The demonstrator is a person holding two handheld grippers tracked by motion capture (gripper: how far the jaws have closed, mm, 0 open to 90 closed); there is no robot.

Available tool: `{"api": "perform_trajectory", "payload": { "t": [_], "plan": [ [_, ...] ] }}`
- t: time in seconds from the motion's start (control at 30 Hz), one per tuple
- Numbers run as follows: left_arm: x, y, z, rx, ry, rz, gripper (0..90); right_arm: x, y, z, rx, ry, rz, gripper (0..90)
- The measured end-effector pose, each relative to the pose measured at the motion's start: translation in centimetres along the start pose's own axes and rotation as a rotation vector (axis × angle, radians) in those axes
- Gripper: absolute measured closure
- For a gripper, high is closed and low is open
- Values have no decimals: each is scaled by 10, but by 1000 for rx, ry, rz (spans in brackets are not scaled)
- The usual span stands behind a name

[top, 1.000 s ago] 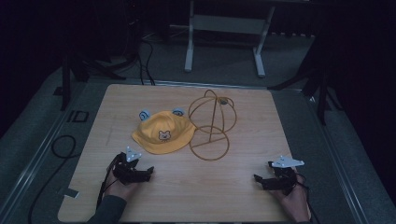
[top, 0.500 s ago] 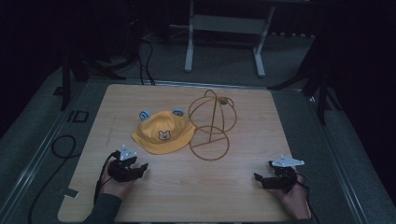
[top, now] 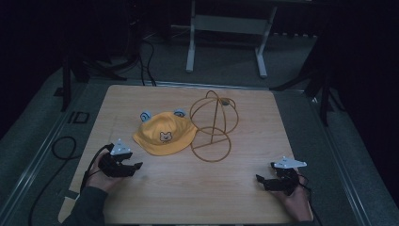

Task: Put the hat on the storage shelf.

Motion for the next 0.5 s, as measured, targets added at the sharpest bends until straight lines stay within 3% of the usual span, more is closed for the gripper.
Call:
{"api": "perform_trajectory", "payload": {
  "t": [0.27, 0.5],
  "plan": [
    [-14, -15, -19, 73, 32, 33, 417, 0, 0, 0, 0, 0, 0, 134],
    [-24, -18, -27, 72, 92, -1, 464, 0, 0, 0, 0, 1, 0, 134]
  ]
}}
Point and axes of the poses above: each handheld gripper's, and its own axes: y roughly forward along the jaws, x roughly out of its underside, z roughly to its right, the point moved 3 cm from there along y, roughly forward along the jaws, and after that the axes turned 5 degrees about -y, right-handed, at the moved point
